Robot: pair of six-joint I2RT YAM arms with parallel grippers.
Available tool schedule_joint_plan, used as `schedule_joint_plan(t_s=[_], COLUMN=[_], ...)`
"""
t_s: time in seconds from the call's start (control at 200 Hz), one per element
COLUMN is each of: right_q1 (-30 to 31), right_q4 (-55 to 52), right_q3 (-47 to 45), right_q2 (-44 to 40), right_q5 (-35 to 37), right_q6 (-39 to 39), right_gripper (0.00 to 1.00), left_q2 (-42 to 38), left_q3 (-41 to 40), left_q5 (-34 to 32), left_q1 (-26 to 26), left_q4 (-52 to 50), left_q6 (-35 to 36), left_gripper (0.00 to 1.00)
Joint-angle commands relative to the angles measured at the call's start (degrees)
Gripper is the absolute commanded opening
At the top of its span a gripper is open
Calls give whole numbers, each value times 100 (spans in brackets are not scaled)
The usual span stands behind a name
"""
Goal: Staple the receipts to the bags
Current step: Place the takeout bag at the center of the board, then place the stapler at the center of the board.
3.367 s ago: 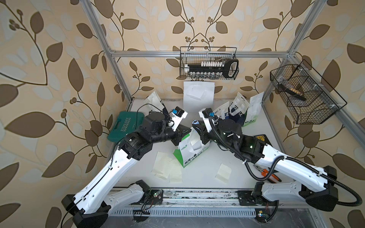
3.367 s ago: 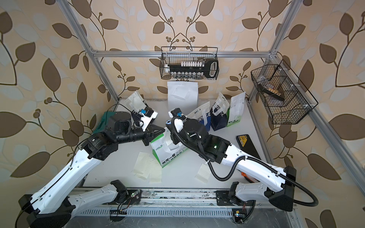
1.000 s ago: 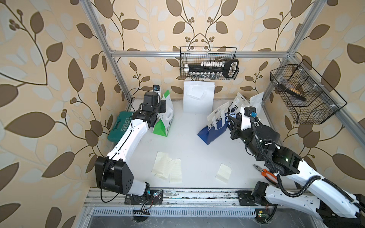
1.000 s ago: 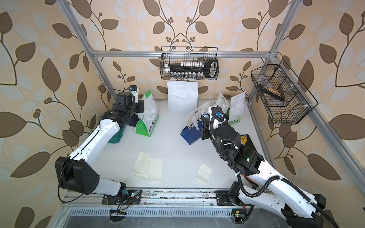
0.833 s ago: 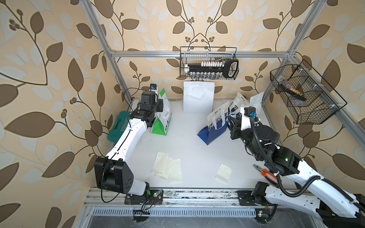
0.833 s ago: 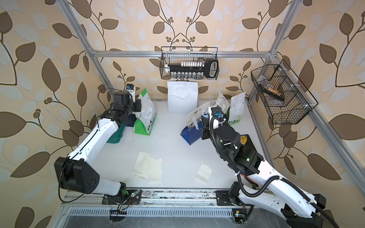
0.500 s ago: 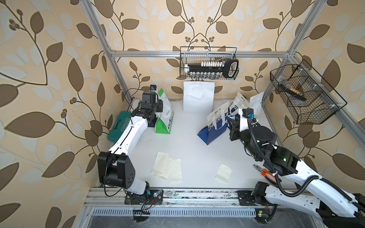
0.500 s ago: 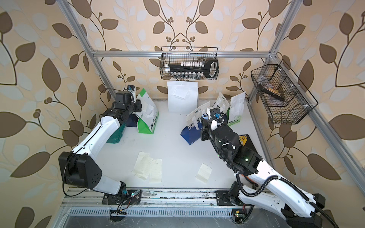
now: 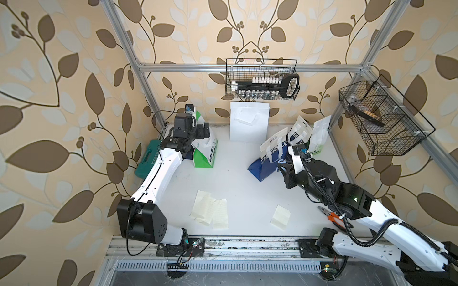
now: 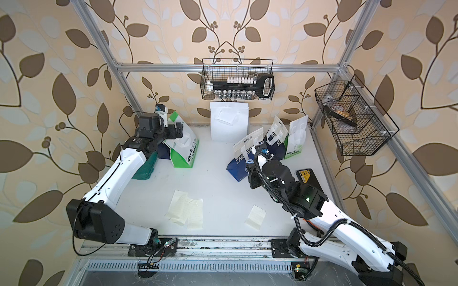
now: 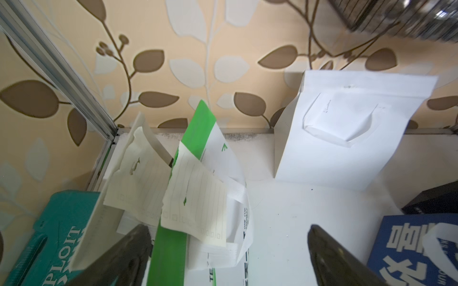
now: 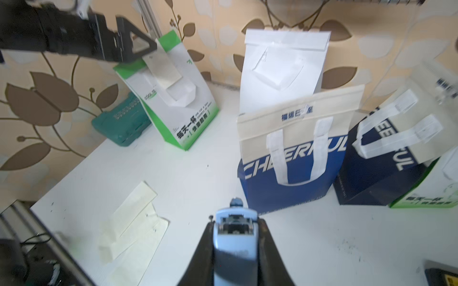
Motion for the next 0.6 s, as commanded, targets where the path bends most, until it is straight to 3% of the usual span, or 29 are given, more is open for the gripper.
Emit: schedule_joint_plan(t_s=[0.0,0.15,0.27,0.435,0.595], right_q1=[-5,9,-8,-593,-1312], right_q4=[-922,-1074,-638,-456,-346], right_q3=[-218,-962,-1439,-1570,-1685], right_q2=[45,387,979,2081,2399], right_q5=[-730,-1012,-1040,-524,-607], right_q6=[632,1084,1329,1335,1113], right_gripper=[0,0,0,0,0], left_q2=[-694,-1372,-1979,-2618,-2716], left_q3=[361,96,-447,-1320,-1438], left_q5=[224,310,819,1466,1982], left_q1=[44,39,43,44,41], left_q4=[265,331,451,736,659], left_q6=[-497,-1270,-1768,-2241,-2259], left_gripper=[99,99,99,99,99])
